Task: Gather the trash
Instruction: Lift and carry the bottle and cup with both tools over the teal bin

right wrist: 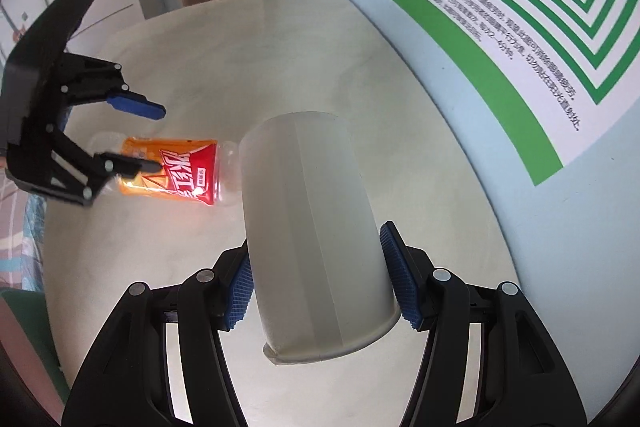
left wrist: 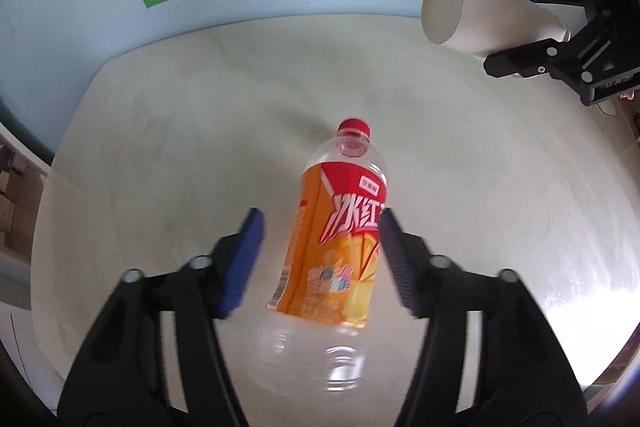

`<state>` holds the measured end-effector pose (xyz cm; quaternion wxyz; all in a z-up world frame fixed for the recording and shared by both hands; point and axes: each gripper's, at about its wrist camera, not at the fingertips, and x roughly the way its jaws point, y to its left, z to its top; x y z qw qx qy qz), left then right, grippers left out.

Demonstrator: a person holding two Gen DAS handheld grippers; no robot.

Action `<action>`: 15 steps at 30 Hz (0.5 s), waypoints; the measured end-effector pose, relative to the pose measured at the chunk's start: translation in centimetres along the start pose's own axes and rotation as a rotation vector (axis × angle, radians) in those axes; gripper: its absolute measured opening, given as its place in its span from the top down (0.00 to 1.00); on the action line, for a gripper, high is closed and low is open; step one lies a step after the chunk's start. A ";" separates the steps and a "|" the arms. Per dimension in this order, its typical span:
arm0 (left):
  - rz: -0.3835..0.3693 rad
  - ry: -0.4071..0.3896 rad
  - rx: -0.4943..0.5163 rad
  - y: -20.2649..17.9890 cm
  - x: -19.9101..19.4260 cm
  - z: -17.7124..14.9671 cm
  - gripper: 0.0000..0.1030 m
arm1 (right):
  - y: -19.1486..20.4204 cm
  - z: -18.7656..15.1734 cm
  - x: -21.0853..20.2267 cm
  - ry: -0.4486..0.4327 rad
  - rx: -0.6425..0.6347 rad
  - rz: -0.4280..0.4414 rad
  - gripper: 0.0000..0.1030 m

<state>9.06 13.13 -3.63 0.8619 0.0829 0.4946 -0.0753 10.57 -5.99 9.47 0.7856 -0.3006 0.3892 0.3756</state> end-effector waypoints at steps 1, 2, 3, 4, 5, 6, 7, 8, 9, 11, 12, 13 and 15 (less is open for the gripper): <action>-0.013 -0.002 -0.006 0.0 0.1 -0.5 0.32 | 0.4 0.1 0.2 0.008 -0.004 0.001 0.42; -0.042 0.013 -0.013 0.2 0.6 -0.8 0.31 | 0.6 -0.1 0.3 0.018 -0.001 0.000 0.42; -0.058 0.036 -0.018 0.3 1.2 -0.9 0.31 | 0.7 -0.3 0.6 0.027 0.010 0.000 0.43; -0.044 0.050 -0.013 0.3 1.8 -0.9 0.30 | 0.9 -0.4 0.7 0.032 0.026 0.001 0.42; -0.013 0.072 0.012 0.3 2.7 -1.2 0.30 | 1.1 -0.6 0.7 0.035 0.043 0.006 0.42; -0.002 0.098 0.027 0.4 3.5 -1.5 0.30 | 1.0 -0.8 0.9 0.039 0.062 0.013 0.42; -0.015 0.127 0.031 0.5 4.2 -1.9 0.31 | 0.9 -1.0 1.2 0.043 0.077 0.017 0.42; -0.019 0.141 0.033 0.6 4.6 -2.2 0.31 | 0.9 -1.3 1.2 0.045 0.087 0.020 0.42; -0.023 0.151 0.037 0.6 4.8 -2.5 0.31 | 1.1 -1.6 1.3 0.050 0.096 0.021 0.42; -0.023 0.163 0.048 0.7 5.0 -2.9 0.31 | 1.3 -2.1 1.3 0.052 0.114 0.025 0.42; -0.027 0.171 0.050 0.8 5.3 -2.9 0.31 | 1.4 -2.4 1.5 0.057 0.128 0.030 0.42; -0.031 0.179 0.049 0.9 5.6 -2.9 0.31 | 1.3 -2.6 1.7 0.061 0.138 0.029 0.42; -0.033 0.193 0.053 1.0 5.8 -3.1 0.37 | 1.6 -3.1 2.0 0.073 0.159 0.040 0.42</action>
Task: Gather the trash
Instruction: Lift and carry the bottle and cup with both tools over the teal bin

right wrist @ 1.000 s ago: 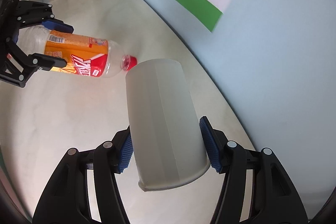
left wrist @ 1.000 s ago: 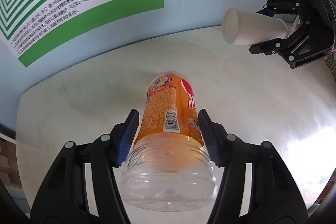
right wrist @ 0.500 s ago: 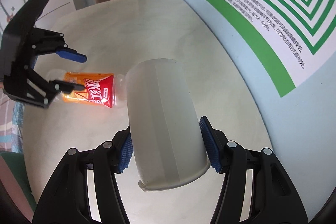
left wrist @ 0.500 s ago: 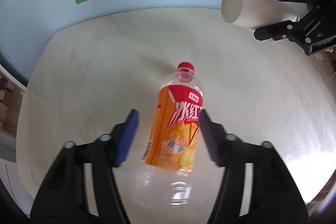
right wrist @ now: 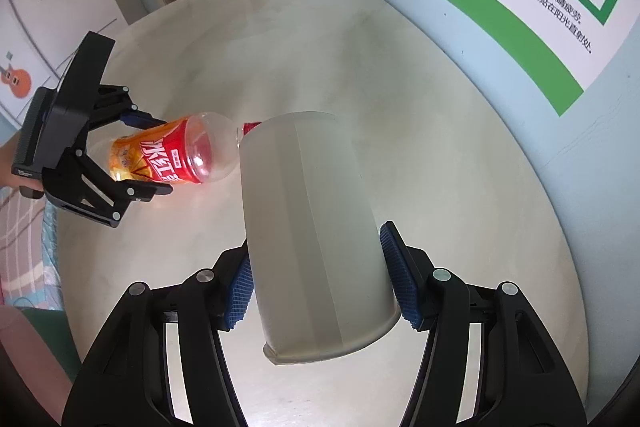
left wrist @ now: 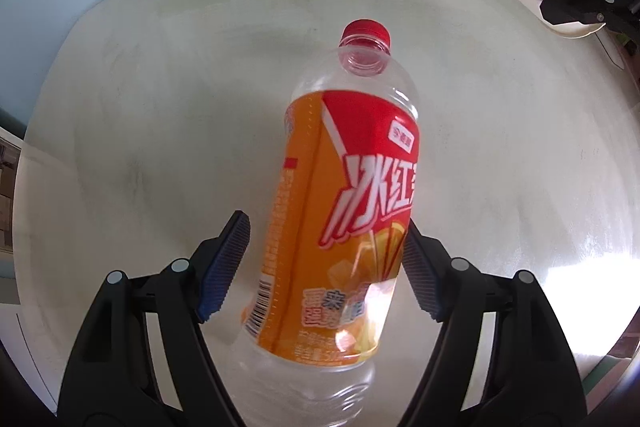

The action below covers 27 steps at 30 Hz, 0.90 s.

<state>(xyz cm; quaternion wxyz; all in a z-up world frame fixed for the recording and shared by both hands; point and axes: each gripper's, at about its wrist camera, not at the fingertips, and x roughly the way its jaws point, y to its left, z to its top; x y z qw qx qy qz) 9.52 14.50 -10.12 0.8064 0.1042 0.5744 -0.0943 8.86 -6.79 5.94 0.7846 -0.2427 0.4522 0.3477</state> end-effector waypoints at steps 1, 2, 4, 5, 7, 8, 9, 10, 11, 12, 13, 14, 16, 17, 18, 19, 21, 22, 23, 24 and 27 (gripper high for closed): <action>0.001 0.007 0.005 0.0 0.1 0.0 0.42 | 0.2 -0.2 0.1 0.005 0.006 0.001 0.42; 0.003 0.015 0.010 0.1 0.3 -0.2 0.44 | 0.4 -0.5 0.2 0.010 0.008 0.001 0.42; -0.005 0.013 0.008 0.0 0.2 -0.6 0.45 | 0.8 -0.9 0.3 0.018 0.018 0.011 0.42; -0.010 0.009 0.002 0.2 0.0 -0.7 0.45 | 1.1 -1.1 0.2 0.020 0.020 0.011 0.42; -0.017 -0.007 -0.011 0.3 -0.4 -1.0 0.47 | 1.6 -1.2 0.1 0.020 0.020 0.017 0.42; -0.014 -0.016 -0.021 0.5 -0.9 -1.3 0.47 | 1.9 -1.3 0.0 0.019 0.018 0.019 0.42; -0.013 -0.027 -0.034 0.9 -1.5 -2.0 0.48 | 2.3 -1.2 0.0 0.018 0.011 0.019 0.42; -0.011 -0.042 -0.053 1.3 -2.3 -2.4 0.48 | 2.6 -1.2 -0.2 0.016 0.005 0.025 0.42; -0.008 -0.051 -0.070 1.7 -2.8 -2.7 0.48 | 3.1 -1.2 -0.4 0.013 -0.001 0.031 0.42; -0.005 -0.065 -0.088 2.1 -3.6 -3.2 0.48 | 3.7 -0.8 -0.5 0.011 -0.013 0.035 0.42; -0.001 -0.084 -0.110 2.7 -4.6 -3.9 0.48 | 4.3 -0.4 -0.6 0.009 -0.029 0.037 0.42; 0.004 -0.098 -0.129 3.1 -5.4 -4.6 0.48 | 5.1 0.1 -0.7 0.007 -0.044 0.044 0.42; 0.016 -0.118 -0.167 4.1 -7.1 -6.2 0.48 | 6.9 1.3 -0.7 0.004 -0.076 0.069 0.42; 0.026 -0.133 -0.194 4.9 -8.3 -7.6 0.48 | 7.9 2.0 -0.8 0.000 -0.093 0.080 0.42; 0.032 -0.145 -0.216 5.4 -9.3 -9.0 0.48 | 9.2 2.8 -0.6 -0.004 -0.116 0.101 0.42; 0.039 -0.161 -0.238 5.8 -10.3 -10.3 0.48 | 10.6 3.6 -0.5 -0.007 -0.137 0.121 0.42; 0.063 -0.177 -0.296 7.3 -12.0 -13.2 0.48 | 13.9 5.2 -0.3 -0.019 -0.191 0.162 0.42; 0.074 -0.180 -0.328 8.1 -12.7 -14.8 0.48 | 15.8 5.9 -0.1 -0.023 -0.221 0.187 0.42; 0.089 -0.178 -0.373 9.1 -13.7 -17.1 0.48 | 17.7 6.7 0.1 -0.027 -0.251 0.209 0.42; 0.106 -0.174 -0.405 9.9 -14.2 -18.7 0.48 | 20.0 7.5 0.5 -0.028 -0.285 0.239 0.42; 0.160 -0.154 -0.518 12.1 -15.7 -25.1 0.48 | 26.9 9.9 2.0 -0.022 -0.382 0.320 0.42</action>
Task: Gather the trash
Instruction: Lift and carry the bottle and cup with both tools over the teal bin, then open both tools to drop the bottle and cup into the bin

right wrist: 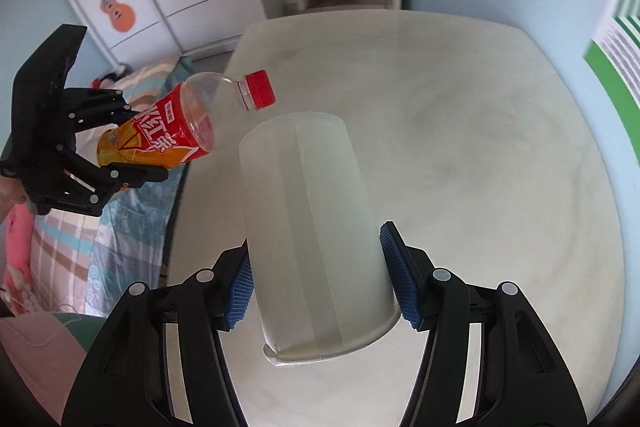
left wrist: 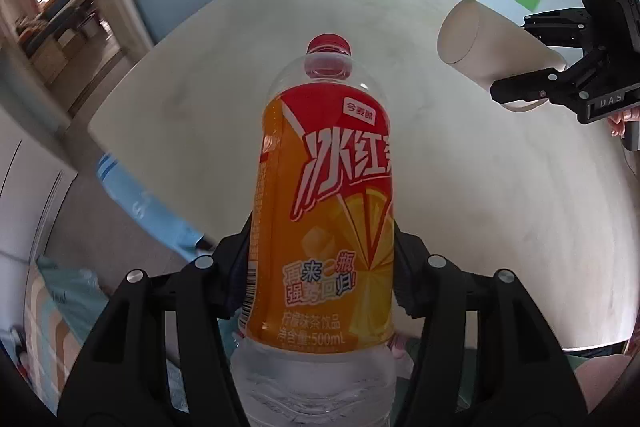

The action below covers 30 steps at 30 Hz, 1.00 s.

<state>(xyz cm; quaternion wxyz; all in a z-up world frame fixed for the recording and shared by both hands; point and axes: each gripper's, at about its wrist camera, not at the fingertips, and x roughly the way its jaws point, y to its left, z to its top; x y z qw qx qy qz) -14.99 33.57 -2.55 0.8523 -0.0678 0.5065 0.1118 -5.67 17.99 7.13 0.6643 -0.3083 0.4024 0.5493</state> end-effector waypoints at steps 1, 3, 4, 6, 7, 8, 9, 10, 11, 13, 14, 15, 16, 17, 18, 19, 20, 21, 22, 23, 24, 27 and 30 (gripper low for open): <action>0.016 0.006 -0.031 1.5 -0.1 -1.0 0.48 | 1.8 1.3 1.2 0.003 -0.034 0.030 0.42; 0.057 0.036 -0.125 5.3 -0.7 -4.8 0.48 | 5.3 4.0 3.8 0.017 -0.091 0.089 0.42; 0.070 0.050 -0.163 6.7 -0.8 -6.2 0.48 | 7.1 5.3 5.2 0.025 -0.113 0.120 0.42; 0.100 0.094 -0.260 9.7 -0.4 -10.1 0.48 | 10.9 7.8 8.3 0.045 -0.150 0.187 0.42; 0.110 0.112 -0.294 10.5 -0.1 -11.6 0.48 | 12.9 8.8 9.9 0.059 -0.164 0.217 0.42; 0.113 0.136 -0.342 12.1 0.1 -14.0 0.48 | 14.9 9.7 11.5 0.073 -0.176 0.249 0.42; 0.115 0.154 -0.383 13.5 0.2 -16.0 0.48 | 16.5 10.4 12.8 0.087 -0.186 0.273 0.42; 0.119 0.174 -0.428 14.5 0.8 -18.1 0.48 | 18.4 10.8 14.3 0.104 -0.197 0.293 0.42; 0.117 0.194 -0.460 15.1 1.5 -19.3 0.48 | 20.0 11.3 15.9 0.123 -0.206 0.312 0.42; 0.108 0.231 -0.527 16.3 3.0 -21.4 0.48 | 23.4 11.7 19.7 0.179 -0.211 0.350 0.42; 0.105 0.252 -0.556 16.9 3.9 -22.9 0.48 | 24.8 11.7 21.6 0.208 -0.212 0.362 0.42; 0.101 0.269 -0.589 17.4 4.9 -24.1 0.48 | 26.0 11.7 23.7 0.246 -0.211 0.372 0.42; 0.094 0.282 -0.622 17.9 6.0 -25.0 0.48 | 27.1 11.4 25.8 0.282 -0.209 0.373 0.42; 0.086 0.297 -0.644 18.1 6.6 -26.4 0.48 | 28.0 11.2 27.7 0.317 -0.209 0.378 0.42; 0.075 0.319 -0.671 18.7 7.7 -27.8 0.48 | 28.9 10.5 30.3 0.366 -0.203 0.376 0.42; 0.067 0.333 -0.688 19.3 8.5 -29.1 0.48 | 29.7 9.9 32.3 0.402 -0.197 0.370 0.42; 0.063 0.354 -0.705 19.8 10.0 -30.1 0.48 | 30.3 9.0 35.0 0.451 -0.184 0.363 0.42; 0.060 0.373 -0.717 20.1 11.2 -31.2 0.48 | 30.5 8.3 37.1 0.494 -0.164 0.361 0.42; 0.062 0.390 -0.731 19.7 12.3 -32.5 0.48 | 30.8 7.3 39.4 0.535 -0.143 0.359 0.42; 0.052 0.410 -0.754 20.1 13.9 -33.8 0.48 | 31.2 6.3 41.7 0.572 -0.122 0.351 0.42; 0.047 0.427 -0.769 20.6 15.2 -34.8 0.48 | 31.1 5.2 43.2 0.599 -0.104 0.346 0.42; 0.052 0.464 -0.801 22.0 18.6 -37.0 0.48 | 30.9 2.6 47.4 0.656 -0.042 0.357 0.39; 0.054 0.474 -0.817 22.6 20.7 -38.3 0.43 | 30.9 1.3 49.6 0.650 -0.005 0.367 0.32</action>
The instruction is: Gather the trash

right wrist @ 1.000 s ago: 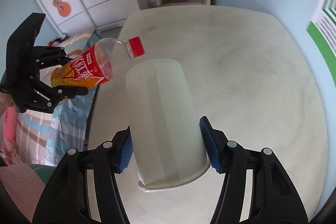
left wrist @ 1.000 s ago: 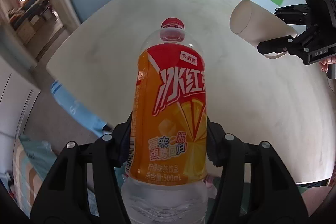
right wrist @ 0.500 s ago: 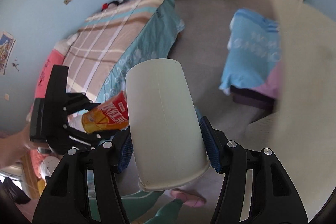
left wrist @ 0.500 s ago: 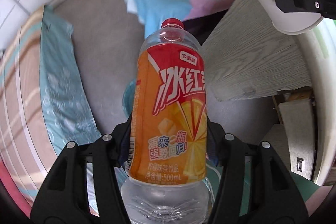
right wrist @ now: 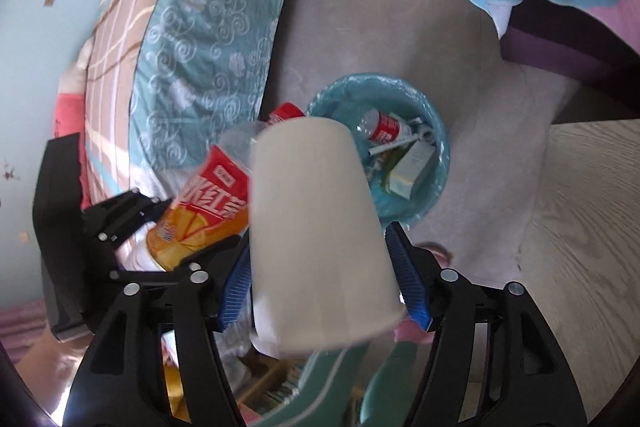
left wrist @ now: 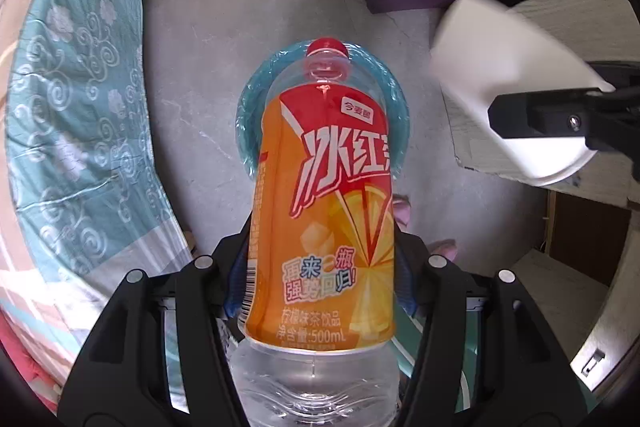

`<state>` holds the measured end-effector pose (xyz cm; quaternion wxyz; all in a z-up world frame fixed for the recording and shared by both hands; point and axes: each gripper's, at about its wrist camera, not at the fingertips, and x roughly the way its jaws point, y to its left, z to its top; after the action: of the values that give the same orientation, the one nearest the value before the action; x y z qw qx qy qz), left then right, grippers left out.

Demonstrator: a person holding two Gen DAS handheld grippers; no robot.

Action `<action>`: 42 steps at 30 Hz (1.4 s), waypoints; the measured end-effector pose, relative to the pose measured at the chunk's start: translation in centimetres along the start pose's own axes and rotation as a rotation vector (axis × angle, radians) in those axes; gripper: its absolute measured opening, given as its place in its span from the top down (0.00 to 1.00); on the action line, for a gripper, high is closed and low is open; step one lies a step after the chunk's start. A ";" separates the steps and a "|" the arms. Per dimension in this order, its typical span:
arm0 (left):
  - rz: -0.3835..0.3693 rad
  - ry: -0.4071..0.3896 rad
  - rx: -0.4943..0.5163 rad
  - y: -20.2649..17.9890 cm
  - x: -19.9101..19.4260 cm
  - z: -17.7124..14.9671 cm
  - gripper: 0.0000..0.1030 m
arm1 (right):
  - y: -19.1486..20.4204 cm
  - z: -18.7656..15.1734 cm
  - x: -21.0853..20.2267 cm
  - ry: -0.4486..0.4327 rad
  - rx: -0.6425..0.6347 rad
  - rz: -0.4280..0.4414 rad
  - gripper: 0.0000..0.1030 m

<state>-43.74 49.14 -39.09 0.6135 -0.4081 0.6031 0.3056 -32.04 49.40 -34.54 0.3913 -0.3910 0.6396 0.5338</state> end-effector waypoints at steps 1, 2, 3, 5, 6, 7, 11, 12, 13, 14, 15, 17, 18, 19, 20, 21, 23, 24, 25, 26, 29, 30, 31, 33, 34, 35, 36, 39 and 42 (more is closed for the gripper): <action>0.010 0.017 -0.004 0.2 0.8 0.4 0.35 | -0.2 0.3 0.5 0.000 0.001 -0.010 0.28; 0.019 0.038 -0.010 0.1 1.3 0.6 0.19 | -0.4 0.6 1.0 0.006 0.009 -0.025 0.26; 0.032 0.048 -0.011 -0.1 1.4 0.8 0.17 | -0.5 1.1 1.3 0.020 0.019 -0.035 0.26; 0.069 0.070 -0.011 0.0 2.0 1.0 0.14 | -0.8 1.6 1.1 0.021 0.029 -0.052 0.26; 0.074 0.075 -0.015 0.1 2.1 1.1 0.14 | -0.8 1.7 0.8 0.018 0.028 -0.047 0.26; 0.065 0.071 -0.017 0.1 1.8 1.0 0.14 | -0.7 2.0 0.7 0.013 0.023 -0.043 0.26; 0.056 0.042 -0.017 -0.2 -0.2 0.4 0.07 | -0.7 1.8 -1.6 -0.021 -0.011 -0.048 0.26; 0.055 0.034 -0.014 -0.4 -0.8 0.2 0.07 | -0.6 1.6 -2.3 -0.032 -0.016 -0.048 0.25; 0.056 0.026 -0.009 -0.5 -1.3 0.0 0.07 | -0.4 1.4 -3.2 -0.045 -0.018 -0.039 0.20; 0.057 0.019 -0.006 -0.3 -1.4 -0.1 0.07 | -0.2 1.1 -4.1 -0.063 -0.019 -0.030 0.19; 0.057 0.009 -0.003 -0.5 -2.1 -0.2 0.07 | 0.0 0.8 -5.1 -0.084 -0.020 -0.018 0.17; 0.057 -0.011 -0.002 -0.5 -3.3 -0.3 0.07 | 0.3 0.0 -7.2 -0.116 -0.025 0.009 0.15; 0.057 -0.023 -0.002 -0.7 -4.1 -0.3 0.07 | 0.6 -0.3 -8.1 -0.130 -0.026 0.019 0.15; 0.056 -0.036 0.001 -1.0 -4.9 -0.2 0.07 | 1.0 -0.7 -9.1 -0.146 -0.030 0.029 0.14; 0.060 -0.056 0.005 -1.4 -6.2 -0.1 0.07 | 1.4 -1.0 -10.0 -0.161 -0.037 0.042 0.14; 0.063 -0.075 0.010 -1.7 -7.1 0.0 0.07 | 1.9 -1.5 -11.3 -0.181 -0.048 0.051 0.14; 0.059 -0.122 0.028 -2.9 -9.6 0.2 0.07 | 3.0 -2.6 -14.4 -0.232 -0.081 0.065 0.14; 0.057 -0.141 0.037 -3.5 -10.6 0.3 0.07 | 3.4 -3.2 -15.9 -0.257 -0.097 0.072 0.14; 0.055 -0.164 0.051 -4.2 -11.8 0.3 0.07 | 3.9 -4.0 -17.8 -0.293 -0.113 0.081 0.14; 0.048 -0.192 0.077 -5.2 -13.3 0.5 0.07 | 4.1 -4.8 -19.7 -0.330 -0.122 0.087 0.13; 0.045 -0.267 0.162 -8.8 -17.2 0.7 0.07 | 4.0 -7.8 -25.2 -0.444 -0.125 0.078 0.12; 0.039 -0.292 0.200 -10.1 -18.4 0.8 0.07 | 3.9 -8.8 -26.7 -0.475 -0.117 0.071 0.12; 0.039 -0.312 0.230 -11.3 -19.4 0.9 0.07 | 3.6 -10.1 -28.4 -0.517 -0.101 0.059 0.12; 0.048 -0.363 0.289 -14.0 -21.8 1.2 0.07 | 2.8 -12.9 -31.5 -0.591 -0.062 0.033 0.12; 0.032 -0.385 0.323 -15.3 -22.9 1.3 0.07 | 2.3 -14.3 -32.8 -0.627 -0.037 0.013 0.12; 0.012 -0.402 0.353 -16.7 -24.1 1.4 0.07 | 1.8 -15.9 -34.1 -0.660 -0.005 -0.020 0.12; -0.008 -0.419 0.382 -18.1 -25.1 1.5 0.07 | 1.2 -17.3 -35.1 -0.686 0.021 -0.046 0.12; -0.030 -0.469 0.497 -22.5 -27.8 1.5 0.07 | -0.7 -22.3 -37.7 -0.768 0.130 -0.125 0.12; -0.049 -0.525 0.604 -27.3 -29.9 0.6 0.07 | -2.6 -27.5 -39.4 -0.841 0.233 -0.197 0.12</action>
<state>-22.38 40.08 -5.92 0.8462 -0.1318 0.4786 0.1938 -16.65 25.18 4.09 0.7077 -0.1524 0.4406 0.5308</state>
